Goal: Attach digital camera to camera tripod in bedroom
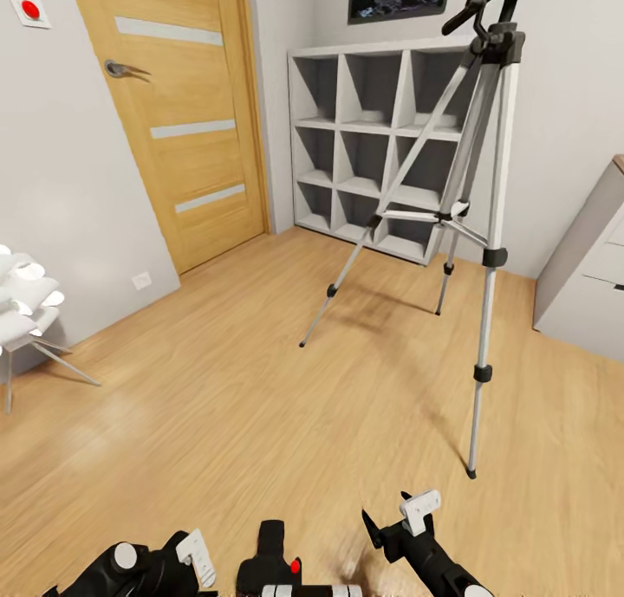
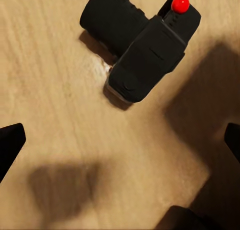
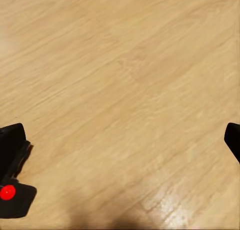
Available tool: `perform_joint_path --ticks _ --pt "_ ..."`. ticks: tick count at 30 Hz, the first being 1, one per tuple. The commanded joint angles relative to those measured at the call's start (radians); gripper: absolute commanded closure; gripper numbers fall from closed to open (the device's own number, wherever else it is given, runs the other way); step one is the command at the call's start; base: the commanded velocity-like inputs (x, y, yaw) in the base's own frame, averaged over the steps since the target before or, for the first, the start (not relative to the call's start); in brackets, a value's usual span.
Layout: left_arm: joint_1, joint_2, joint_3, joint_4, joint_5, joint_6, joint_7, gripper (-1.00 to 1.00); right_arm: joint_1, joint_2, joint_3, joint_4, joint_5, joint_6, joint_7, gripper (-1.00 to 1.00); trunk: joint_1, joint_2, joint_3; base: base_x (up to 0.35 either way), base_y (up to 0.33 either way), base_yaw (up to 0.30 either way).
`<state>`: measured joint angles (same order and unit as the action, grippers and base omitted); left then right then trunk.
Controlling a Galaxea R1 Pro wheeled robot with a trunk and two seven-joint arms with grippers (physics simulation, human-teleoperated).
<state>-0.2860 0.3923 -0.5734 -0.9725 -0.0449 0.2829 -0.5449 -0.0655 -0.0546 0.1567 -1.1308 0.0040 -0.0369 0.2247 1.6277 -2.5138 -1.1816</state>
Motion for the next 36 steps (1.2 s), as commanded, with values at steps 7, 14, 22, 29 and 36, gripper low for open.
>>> perform_joint_path --ticks 7,14,22,29,36 --pt "-0.001 0.002 0.000 -0.001 -0.005 -0.014 -0.003 -1.00 0.000 -0.001 0.001 0.003 0.000 -0.003 -0.003 -1.00 0.003 -0.002 -0.028 0.000 0.000 0.000" --pt "-0.001 -0.010 -0.002 -0.008 -0.006 -0.017 -0.002 -1.00 0.000 -0.001 0.001 0.003 0.001 -0.003 -0.004 -1.00 0.006 -0.004 -0.055 0.000 0.000 0.000" --pt "-0.001 -0.017 -0.002 -0.005 -0.007 -0.017 -0.001 -1.00 0.000 -0.001 0.001 0.004 0.001 -0.003 -0.004 -1.00 0.010 -0.006 -0.086 0.000 0.000 0.000" --pt "-0.001 -0.017 -0.001 -0.024 -0.006 -0.017 -0.001 -1.00 0.000 -0.001 0.001 0.004 0.001 -0.003 -0.004 -1.00 0.013 -0.007 -0.113 0.000 0.000 0.000" --pt "-0.011 -0.015 0.054 -0.048 -0.006 -0.017 -0.003 -1.00 0.000 -0.001 0.001 0.004 0.001 -0.003 -0.004 -1.00 0.016 -0.009 -0.140 0.000 0.000 0.000"
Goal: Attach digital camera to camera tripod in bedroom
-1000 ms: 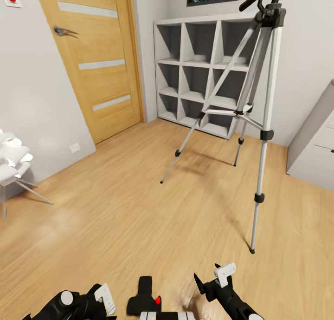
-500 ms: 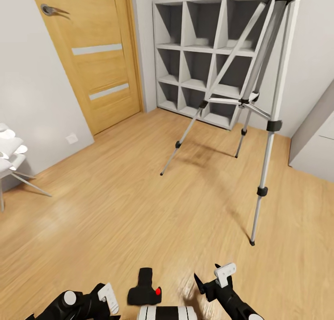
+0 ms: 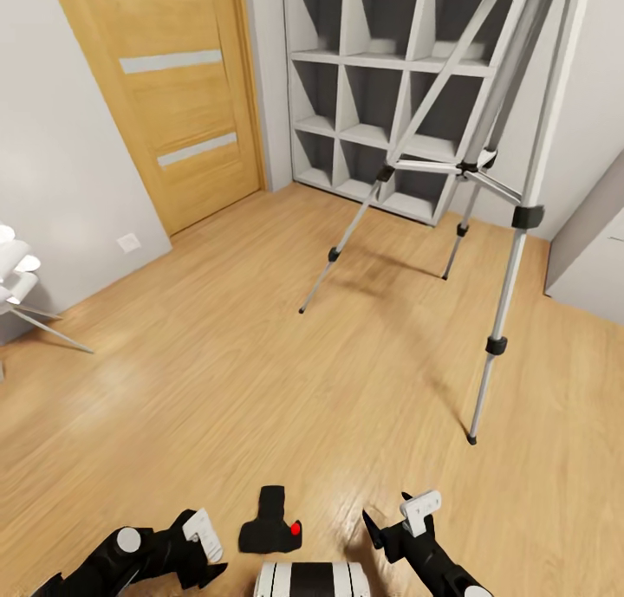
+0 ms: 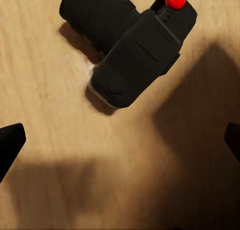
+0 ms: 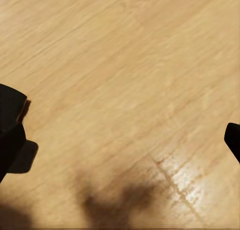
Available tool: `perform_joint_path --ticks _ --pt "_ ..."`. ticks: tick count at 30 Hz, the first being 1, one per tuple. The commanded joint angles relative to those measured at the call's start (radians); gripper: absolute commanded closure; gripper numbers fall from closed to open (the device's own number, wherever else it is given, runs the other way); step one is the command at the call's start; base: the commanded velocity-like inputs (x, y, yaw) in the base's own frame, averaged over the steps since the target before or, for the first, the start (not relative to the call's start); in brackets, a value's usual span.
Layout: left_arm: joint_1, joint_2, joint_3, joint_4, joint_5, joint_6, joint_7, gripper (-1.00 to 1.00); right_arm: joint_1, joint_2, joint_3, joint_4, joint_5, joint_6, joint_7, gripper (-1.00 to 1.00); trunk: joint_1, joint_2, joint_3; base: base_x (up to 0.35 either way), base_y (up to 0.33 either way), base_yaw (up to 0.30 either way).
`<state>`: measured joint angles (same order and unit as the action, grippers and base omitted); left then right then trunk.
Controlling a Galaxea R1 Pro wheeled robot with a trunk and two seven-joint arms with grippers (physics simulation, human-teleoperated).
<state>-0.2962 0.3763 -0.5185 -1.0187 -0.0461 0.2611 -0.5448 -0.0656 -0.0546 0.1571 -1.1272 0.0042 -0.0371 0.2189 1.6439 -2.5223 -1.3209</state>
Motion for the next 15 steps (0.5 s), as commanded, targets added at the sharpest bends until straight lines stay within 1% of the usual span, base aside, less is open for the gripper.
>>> perform_joint_path --ticks 1,3,4,8,15 --pt "-0.021 0.000 0.018 -0.005 -0.005 0.006 -0.004 -1.00 0.000 -0.001 0.001 0.000 0.000 -0.003 0.002 -1.00 0.000 -0.001 -0.005 0.000 0.000 0.000" --pt "-0.036 0.000 0.022 -0.004 -0.005 0.008 -0.005 -1.00 0.000 -0.001 0.001 0.000 0.000 -0.003 0.002 -1.00 0.001 -0.001 -0.012 0.000 0.000 0.000" --pt "-0.068 0.000 0.028 -0.003 -0.005 0.012 -0.006 -1.00 0.000 -0.001 0.001 0.000 0.000 -0.003 0.002 -1.00 0.002 -0.001 -0.016 0.000 0.000 0.000" --pt "-0.099 0.001 0.031 0.000 -0.005 0.014 -0.007 -1.00 0.000 -0.001 0.001 0.000 0.000 -0.003 0.001 -1.00 0.003 -0.002 -0.032 0.000 0.000 0.000" --pt "-0.117 0.000 0.032 0.009 -0.005 0.016 -0.007 -1.00 0.000 -0.001 0.001 0.000 0.000 -0.003 0.002 -1.00 0.007 -0.004 -0.059 0.000 0.000 0.000"
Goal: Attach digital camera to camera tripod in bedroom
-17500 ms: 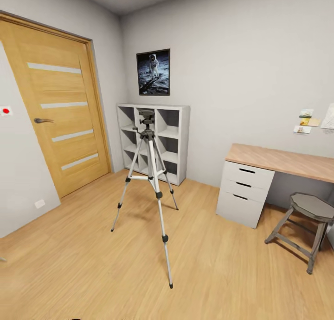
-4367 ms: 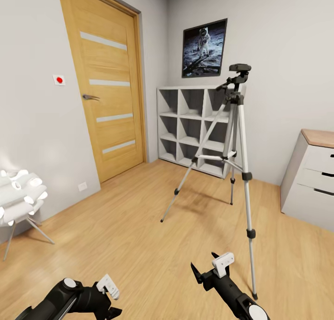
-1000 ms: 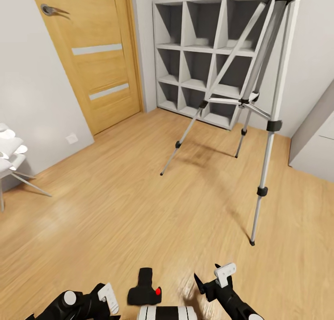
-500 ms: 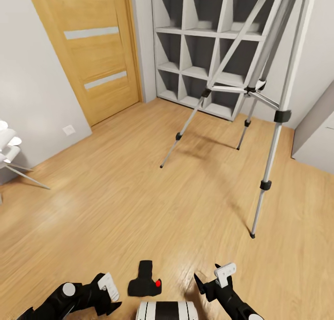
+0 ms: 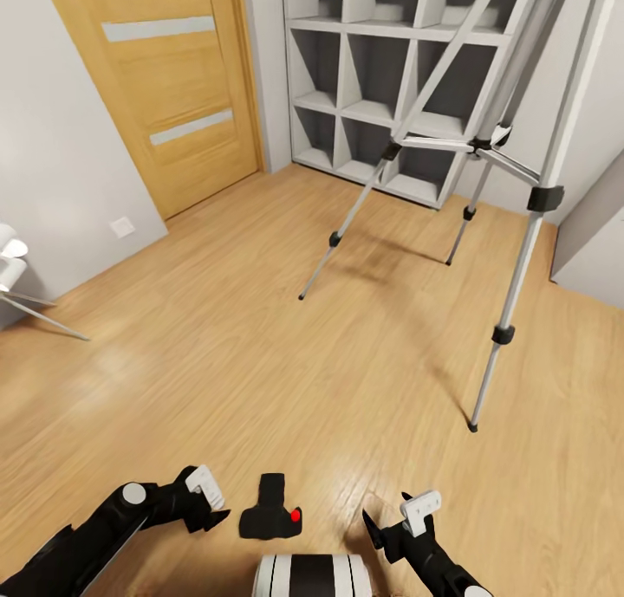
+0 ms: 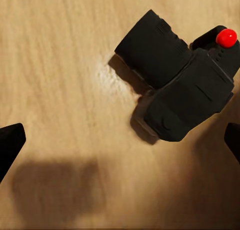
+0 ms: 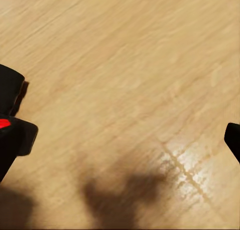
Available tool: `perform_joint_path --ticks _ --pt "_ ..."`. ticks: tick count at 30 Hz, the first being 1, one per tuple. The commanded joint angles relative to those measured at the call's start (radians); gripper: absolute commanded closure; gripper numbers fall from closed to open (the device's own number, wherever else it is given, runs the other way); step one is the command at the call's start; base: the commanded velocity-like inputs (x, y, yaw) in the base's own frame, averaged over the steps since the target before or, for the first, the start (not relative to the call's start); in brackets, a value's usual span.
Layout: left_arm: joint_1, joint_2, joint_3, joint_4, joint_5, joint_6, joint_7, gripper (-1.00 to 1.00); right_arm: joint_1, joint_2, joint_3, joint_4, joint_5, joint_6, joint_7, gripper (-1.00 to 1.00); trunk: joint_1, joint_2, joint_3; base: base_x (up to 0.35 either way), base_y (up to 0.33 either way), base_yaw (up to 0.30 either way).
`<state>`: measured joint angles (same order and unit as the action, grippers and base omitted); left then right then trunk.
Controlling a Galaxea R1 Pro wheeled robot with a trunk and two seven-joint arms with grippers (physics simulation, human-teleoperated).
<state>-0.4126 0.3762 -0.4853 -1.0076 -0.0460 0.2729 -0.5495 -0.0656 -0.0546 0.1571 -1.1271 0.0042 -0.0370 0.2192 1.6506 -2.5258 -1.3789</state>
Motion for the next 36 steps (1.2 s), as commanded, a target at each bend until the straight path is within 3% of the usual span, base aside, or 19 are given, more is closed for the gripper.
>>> perform_joint_path --ticks 1,12,17,19,22,23,24,27,30,36 --pt "-0.001 0.001 -0.001 0.000 -0.005 0.004 -0.003 -1.00 0.000 -0.001 0.001 0.000 0.000 -0.003 0.001 -1.00 0.000 -0.001 -0.005 0.000 0.000 0.000" --pt "-0.002 -0.001 -0.001 0.016 -0.005 0.001 -0.004 -1.00 0.000 -0.001 0.001 -0.013 0.005 -0.004 0.002 -1.00 0.005 -0.003 -0.047 0.000 0.000 0.000" --pt "-0.002 0.001 -0.003 0.017 -0.005 -0.002 -0.004 -1.00 -0.013 0.000 0.001 -0.095 0.006 -0.003 0.001 -1.00 0.007 -0.004 -0.067 0.000 0.000 0.000" --pt "-0.002 0.003 -0.003 0.019 -0.005 -0.003 -0.004 -1.00 -0.048 0.001 0.001 -0.185 0.006 0.001 -0.001 -1.00 0.008 -0.005 -0.074 0.000 0.000 0.000" --pt "-0.002 0.004 -0.004 0.019 -0.005 -0.003 -0.004 -1.00 -0.089 0.002 0.001 -0.234 0.006 0.006 -0.002 -1.00 0.010 -0.005 -0.086 0.000 0.000 0.000" --pt "-0.002 0.004 -0.004 0.018 -0.005 -0.003 -0.004 -1.00 -0.127 0.003 0.000 -0.253 0.007 0.013 -0.004 -1.00 0.010 -0.006 -0.090 0.000 0.000 0.000" --pt "-0.002 0.004 -0.004 0.015 -0.005 -0.004 -0.006 -1.00 -0.208 0.004 0.000 -0.273 0.006 0.054 -0.008 -1.00 0.011 -0.006 -0.094 0.000 0.000 0.000" --pt "-0.002 0.004 -0.003 0.013 -0.005 -0.004 -0.007 -1.00 -0.266 0.007 0.000 -0.280 0.005 0.097 -0.009 -1.00 0.012 -0.007 -0.105 0.000 0.000 0.000" --pt "-0.002 0.004 -0.003 0.008 -0.005 -0.004 -0.007 -1.00 -0.367 0.018 -0.001 -0.286 0.005 0.153 -0.010 -1.00 0.013 -0.007 -0.117 0.000 0.000 0.000" --pt "-0.002 0.005 -0.004 -0.019 -0.005 -0.004 -0.007 -1.00 -0.433 0.025 0.001 -0.288 0.003 0.180 -0.009 -1.00 0.016 -0.009 -0.140 0.000 0.000 0.000"
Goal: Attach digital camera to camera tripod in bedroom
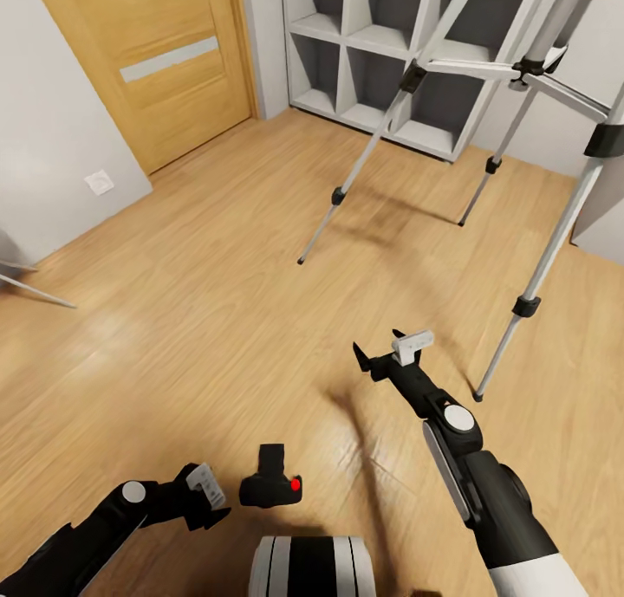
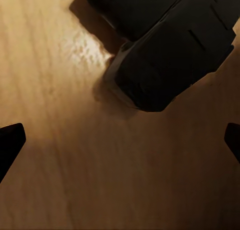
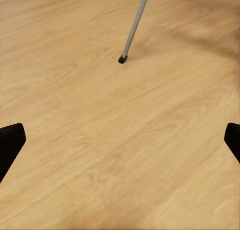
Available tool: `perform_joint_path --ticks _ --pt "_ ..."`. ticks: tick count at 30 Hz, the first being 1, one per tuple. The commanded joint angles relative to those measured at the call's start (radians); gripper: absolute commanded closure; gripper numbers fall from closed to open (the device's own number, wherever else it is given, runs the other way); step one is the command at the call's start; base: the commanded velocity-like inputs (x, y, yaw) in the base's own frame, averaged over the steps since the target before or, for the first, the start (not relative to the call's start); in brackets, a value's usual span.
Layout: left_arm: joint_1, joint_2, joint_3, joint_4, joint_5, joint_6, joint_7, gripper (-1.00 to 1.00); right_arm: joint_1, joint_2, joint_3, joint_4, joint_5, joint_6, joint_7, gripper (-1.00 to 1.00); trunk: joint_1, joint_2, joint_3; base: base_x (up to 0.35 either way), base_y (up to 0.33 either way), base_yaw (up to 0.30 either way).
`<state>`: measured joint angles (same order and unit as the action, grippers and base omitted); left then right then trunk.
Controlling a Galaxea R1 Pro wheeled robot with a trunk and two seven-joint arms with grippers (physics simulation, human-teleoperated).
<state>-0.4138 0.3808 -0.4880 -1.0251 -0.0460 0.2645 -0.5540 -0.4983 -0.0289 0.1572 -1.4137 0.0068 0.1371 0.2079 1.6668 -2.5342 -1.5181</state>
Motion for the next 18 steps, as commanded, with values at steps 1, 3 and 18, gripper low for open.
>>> perform_joint_path --ticks 1,3,18 --pt "0.000 0.001 -0.001 -0.005 -0.005 0.004 -0.003 -1.00 -0.004 0.000 0.002 -0.001 0.000 0.007 0.002 -1.00 0.000 -0.001 -0.005 0.000 0.000 0.000" --pt "0.000 0.001 -0.002 -0.014 -0.005 0.004 -0.004 -1.00 -0.011 0.001 0.012 -0.001 0.000 0.010 0.004 -1.00 0.001 -0.001 -0.012 0.000 0.000 0.000" --pt "0.000 0.002 -0.005 -0.056 -0.005 0.007 -0.007 -1.00 -0.017 0.001 0.093 0.001 0.000 0.019 0.004 -1.00 0.008 -0.005 -0.070 0.000 0.000 0.000"
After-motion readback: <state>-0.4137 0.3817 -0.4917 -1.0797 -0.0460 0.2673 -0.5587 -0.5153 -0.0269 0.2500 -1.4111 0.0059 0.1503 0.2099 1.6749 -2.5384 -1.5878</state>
